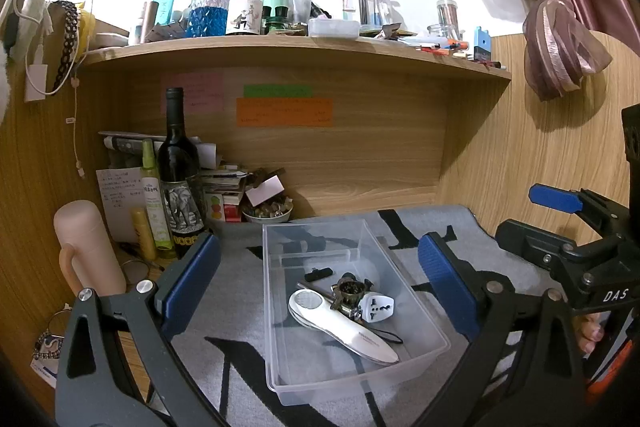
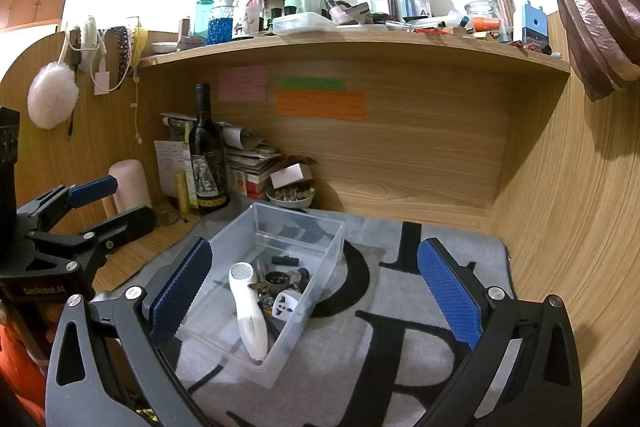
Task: Organize rigid objects
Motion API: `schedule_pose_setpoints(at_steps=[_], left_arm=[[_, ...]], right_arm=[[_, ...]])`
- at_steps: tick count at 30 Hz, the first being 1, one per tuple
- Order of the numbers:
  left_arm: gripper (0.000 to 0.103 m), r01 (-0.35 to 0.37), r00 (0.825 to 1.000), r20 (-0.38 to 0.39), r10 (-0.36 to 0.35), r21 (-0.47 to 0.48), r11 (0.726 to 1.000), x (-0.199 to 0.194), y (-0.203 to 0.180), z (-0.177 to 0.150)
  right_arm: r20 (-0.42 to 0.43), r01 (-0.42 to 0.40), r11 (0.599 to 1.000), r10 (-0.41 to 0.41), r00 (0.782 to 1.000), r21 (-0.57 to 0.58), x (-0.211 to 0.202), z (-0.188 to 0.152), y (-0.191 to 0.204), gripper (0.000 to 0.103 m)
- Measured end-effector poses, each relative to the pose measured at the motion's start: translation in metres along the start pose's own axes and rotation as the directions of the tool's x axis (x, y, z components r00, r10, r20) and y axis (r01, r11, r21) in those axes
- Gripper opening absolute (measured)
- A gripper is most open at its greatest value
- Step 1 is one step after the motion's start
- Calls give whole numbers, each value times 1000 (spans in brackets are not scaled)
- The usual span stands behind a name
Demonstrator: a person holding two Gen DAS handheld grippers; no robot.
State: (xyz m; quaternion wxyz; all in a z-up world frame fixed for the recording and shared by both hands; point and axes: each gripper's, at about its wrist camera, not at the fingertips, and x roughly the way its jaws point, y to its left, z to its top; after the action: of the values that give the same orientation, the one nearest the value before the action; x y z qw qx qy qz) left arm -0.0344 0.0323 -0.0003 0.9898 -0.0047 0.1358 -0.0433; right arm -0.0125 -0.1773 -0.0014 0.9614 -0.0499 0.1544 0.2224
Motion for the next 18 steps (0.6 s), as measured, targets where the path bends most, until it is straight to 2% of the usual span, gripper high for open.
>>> schedule_pose_setpoints(at_steps=[18], left_arm=[[100, 29, 999, -30, -30, -20, 999, 6, 3, -2]], right_arm=[[-1, 10, 1000, -10, 1000, -1, 1, -1, 1, 103]])
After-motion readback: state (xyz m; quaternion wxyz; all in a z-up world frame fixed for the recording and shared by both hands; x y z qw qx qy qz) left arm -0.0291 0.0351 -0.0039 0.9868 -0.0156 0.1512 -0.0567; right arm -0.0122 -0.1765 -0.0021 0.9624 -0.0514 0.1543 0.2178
